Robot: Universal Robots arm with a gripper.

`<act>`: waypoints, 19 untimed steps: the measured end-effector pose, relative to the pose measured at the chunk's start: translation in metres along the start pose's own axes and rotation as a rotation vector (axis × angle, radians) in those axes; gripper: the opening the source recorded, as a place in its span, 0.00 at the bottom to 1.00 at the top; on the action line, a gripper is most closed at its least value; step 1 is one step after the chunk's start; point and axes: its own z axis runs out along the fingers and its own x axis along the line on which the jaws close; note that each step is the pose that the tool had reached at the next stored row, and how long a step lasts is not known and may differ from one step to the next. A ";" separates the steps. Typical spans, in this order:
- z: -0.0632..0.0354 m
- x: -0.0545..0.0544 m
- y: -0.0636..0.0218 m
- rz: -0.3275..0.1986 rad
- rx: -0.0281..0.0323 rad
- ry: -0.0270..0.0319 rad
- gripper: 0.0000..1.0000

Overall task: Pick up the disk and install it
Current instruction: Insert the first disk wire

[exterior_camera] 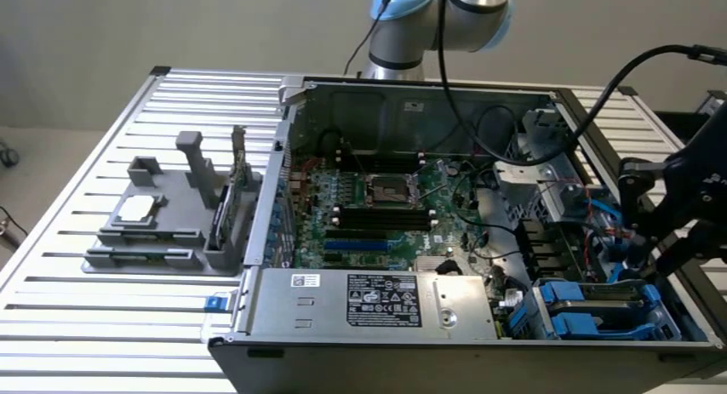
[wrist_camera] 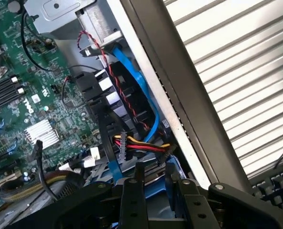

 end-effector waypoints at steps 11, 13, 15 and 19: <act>0.0085 0.000 0.0001 0.165 0.0052 -0.0019 0.31; 0.0086 -0.001 0.0008 0.169 0.0073 -0.0021 0.31; 0.0090 -0.003 0.0013 0.171 0.0100 0.0021 0.31; 0.0118 -0.003 0.0012 0.231 0.0117 0.0019 0.31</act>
